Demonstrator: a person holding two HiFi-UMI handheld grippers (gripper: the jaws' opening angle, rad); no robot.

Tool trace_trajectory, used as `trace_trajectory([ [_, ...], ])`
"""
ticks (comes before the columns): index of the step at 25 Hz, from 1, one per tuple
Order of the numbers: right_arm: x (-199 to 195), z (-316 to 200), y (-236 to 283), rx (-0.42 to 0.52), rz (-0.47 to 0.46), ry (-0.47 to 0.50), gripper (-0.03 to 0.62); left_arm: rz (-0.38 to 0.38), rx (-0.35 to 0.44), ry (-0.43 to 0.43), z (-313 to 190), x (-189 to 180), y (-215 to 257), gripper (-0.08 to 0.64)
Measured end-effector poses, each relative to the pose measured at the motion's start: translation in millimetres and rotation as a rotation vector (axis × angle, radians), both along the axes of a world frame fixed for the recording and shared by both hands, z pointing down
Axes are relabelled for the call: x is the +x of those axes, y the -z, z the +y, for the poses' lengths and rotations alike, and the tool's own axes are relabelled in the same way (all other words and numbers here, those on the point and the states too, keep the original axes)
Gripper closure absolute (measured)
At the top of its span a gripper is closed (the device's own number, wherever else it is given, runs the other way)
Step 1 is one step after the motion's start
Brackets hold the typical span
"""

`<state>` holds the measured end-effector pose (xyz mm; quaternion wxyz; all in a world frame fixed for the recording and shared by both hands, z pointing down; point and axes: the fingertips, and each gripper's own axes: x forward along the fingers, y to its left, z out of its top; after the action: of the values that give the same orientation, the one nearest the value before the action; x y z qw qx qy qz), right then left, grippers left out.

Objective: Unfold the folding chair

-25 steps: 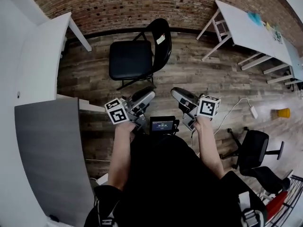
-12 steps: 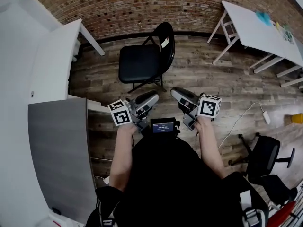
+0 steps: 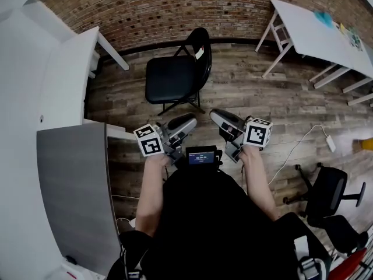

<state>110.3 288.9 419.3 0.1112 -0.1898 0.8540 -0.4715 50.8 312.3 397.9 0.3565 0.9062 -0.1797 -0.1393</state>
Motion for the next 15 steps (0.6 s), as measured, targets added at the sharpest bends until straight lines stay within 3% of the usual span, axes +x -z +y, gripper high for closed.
trace_trajectory([
  [15,-1,1,-7,0.003,0.002,0.014,0.514,-0.02,-0.024,-0.007,-2,2,-14,0.446],
])
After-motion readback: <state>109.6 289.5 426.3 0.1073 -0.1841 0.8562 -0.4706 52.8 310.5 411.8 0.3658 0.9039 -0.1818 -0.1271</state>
